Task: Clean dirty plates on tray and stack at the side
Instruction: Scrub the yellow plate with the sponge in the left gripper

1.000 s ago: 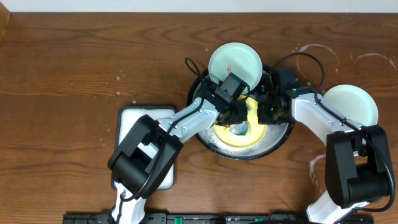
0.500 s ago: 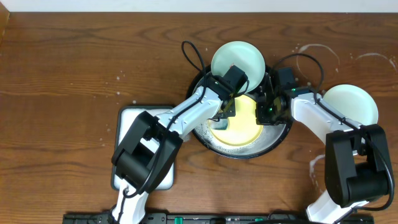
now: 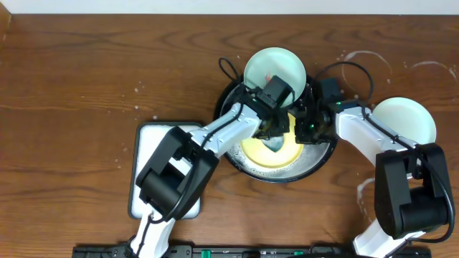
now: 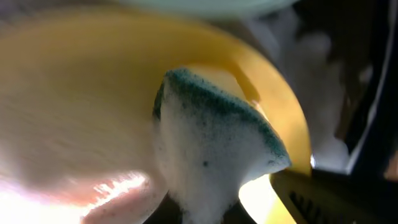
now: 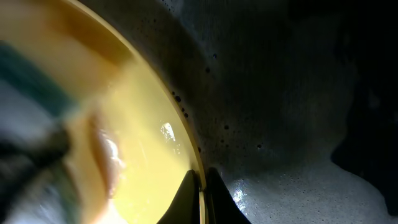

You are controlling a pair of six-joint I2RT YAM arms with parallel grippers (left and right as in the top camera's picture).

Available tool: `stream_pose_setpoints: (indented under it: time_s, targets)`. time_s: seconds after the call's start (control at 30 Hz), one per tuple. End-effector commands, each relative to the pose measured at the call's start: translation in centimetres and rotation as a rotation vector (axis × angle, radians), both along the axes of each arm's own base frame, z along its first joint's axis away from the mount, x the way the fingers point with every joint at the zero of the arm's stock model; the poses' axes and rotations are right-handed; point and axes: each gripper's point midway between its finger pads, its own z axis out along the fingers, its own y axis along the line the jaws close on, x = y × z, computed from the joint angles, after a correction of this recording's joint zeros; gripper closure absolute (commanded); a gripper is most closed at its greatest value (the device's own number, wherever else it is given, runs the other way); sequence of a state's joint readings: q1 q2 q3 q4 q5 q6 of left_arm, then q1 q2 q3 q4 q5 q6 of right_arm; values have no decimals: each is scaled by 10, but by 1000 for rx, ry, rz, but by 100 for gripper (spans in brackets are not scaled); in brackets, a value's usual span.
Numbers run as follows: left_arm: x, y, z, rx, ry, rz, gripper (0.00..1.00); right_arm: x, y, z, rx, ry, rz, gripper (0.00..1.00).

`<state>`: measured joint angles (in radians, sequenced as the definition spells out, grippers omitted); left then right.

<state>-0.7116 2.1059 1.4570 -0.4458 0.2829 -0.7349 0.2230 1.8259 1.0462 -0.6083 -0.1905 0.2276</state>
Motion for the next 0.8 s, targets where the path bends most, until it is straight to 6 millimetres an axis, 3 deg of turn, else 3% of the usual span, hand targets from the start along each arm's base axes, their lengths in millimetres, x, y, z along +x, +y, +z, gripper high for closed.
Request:
stream_pose_setpoints:
  time_s: [0.0, 0.23, 0.37, 0.47, 0.53, 0.67, 0.77]
  targets:
    - [-48, -2, -37, 39, 188, -40, 92, -17, -15, -29, -96, 79, -6, 99]
    - [-55, 60, -45, 195, 333, 61, 92, -17, -15, -29, -96, 78, -6, 99]
    - [-29, 113, -49, 384, 250, 147, 92, -16, -14, -29, -95, 74, -6, 99]
    - [4, 150, -46, 540, 93, 171, 92, -16, -14, -29, -95, 74, -6, 99]
    - [17, 162, -42, 614, 18, 168, 93, -16, -14, -29, -95, 74, -6, 99]
    - [23, 154, -42, 599, -23, 159, 92, -16, -14, -29, -95, 74, -6, 99]
    - [17, 122, -45, 473, 5, 122, 92, -16, -14, -29, -95, 74, -6, 99]
